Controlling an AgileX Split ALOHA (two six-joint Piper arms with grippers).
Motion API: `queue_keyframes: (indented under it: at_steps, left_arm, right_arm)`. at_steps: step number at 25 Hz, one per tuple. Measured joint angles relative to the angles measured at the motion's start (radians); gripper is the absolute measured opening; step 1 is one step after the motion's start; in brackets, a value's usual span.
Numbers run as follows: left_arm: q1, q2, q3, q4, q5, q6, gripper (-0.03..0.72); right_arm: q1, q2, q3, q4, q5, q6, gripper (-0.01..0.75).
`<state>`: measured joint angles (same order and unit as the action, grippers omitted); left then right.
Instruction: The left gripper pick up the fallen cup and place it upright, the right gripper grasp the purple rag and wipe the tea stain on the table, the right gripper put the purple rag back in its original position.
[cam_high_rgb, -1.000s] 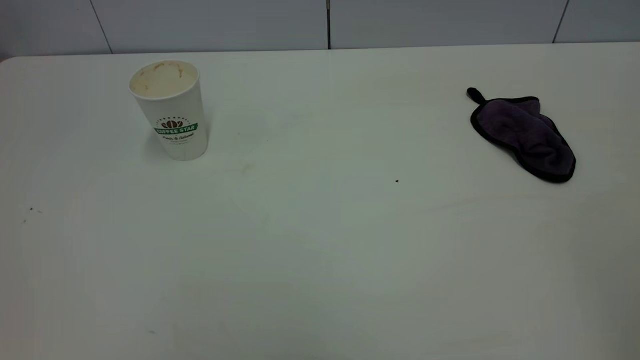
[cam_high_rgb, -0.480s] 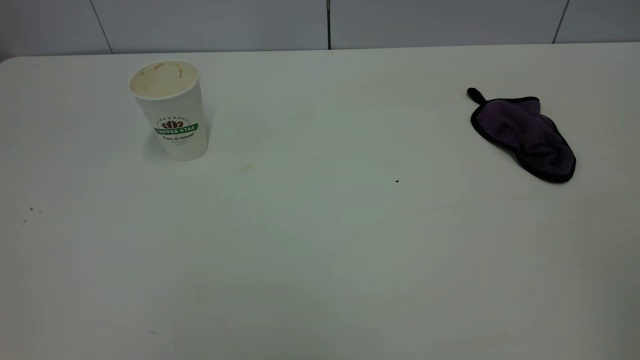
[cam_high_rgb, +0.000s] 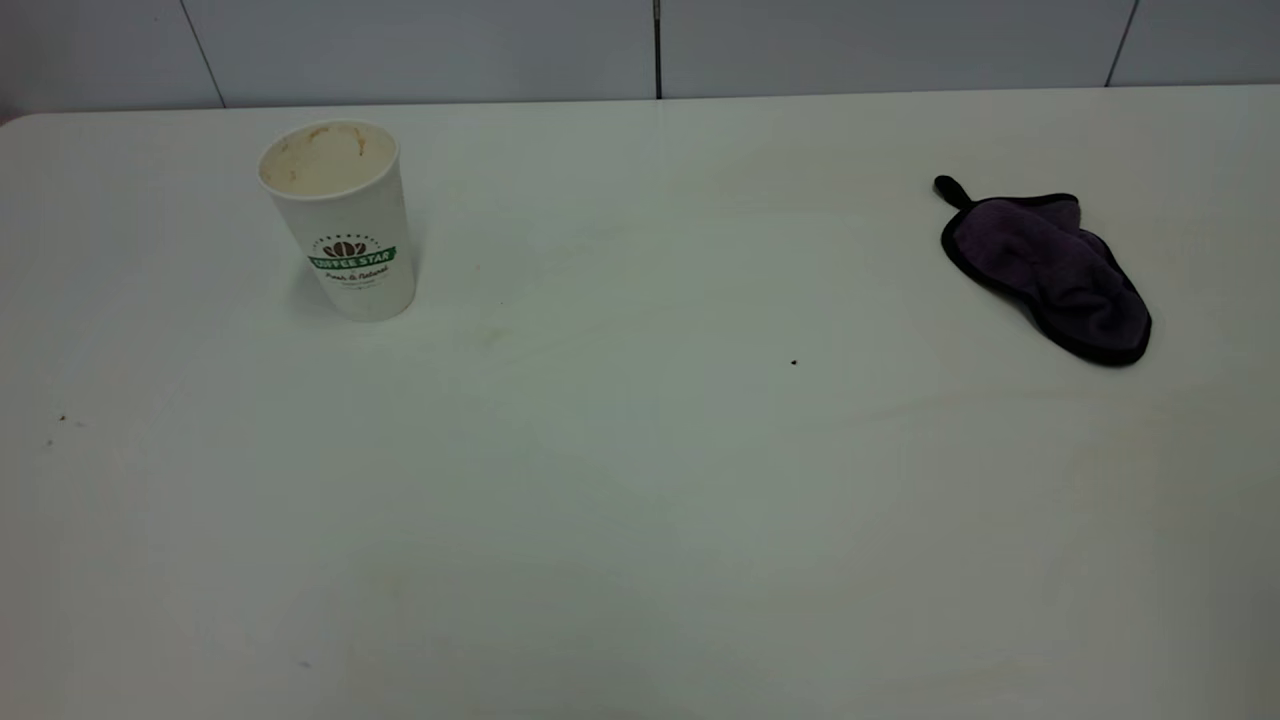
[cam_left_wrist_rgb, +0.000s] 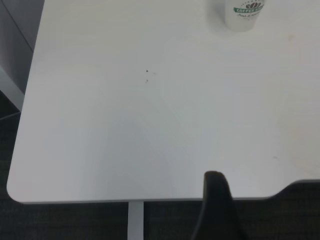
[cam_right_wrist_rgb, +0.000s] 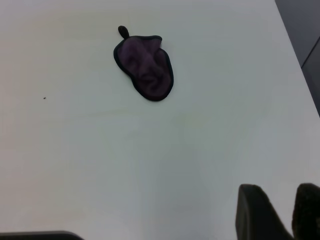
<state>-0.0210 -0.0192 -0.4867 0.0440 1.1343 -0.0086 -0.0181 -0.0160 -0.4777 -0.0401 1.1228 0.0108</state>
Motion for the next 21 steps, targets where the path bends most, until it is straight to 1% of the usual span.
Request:
queue_keyframes:
  at_steps: [4,21]
  left_arm:
    - [0.0,0.0,0.0,0.0,0.0,0.0,0.541]
    - [0.0,0.0,0.0,0.0,0.0,0.0,0.541]
  right_arm:
    - [-0.026,0.0,0.0,0.0,0.0,0.0,0.219]
    - [-0.026,0.0,0.0,0.0,0.0,-0.001,0.227]
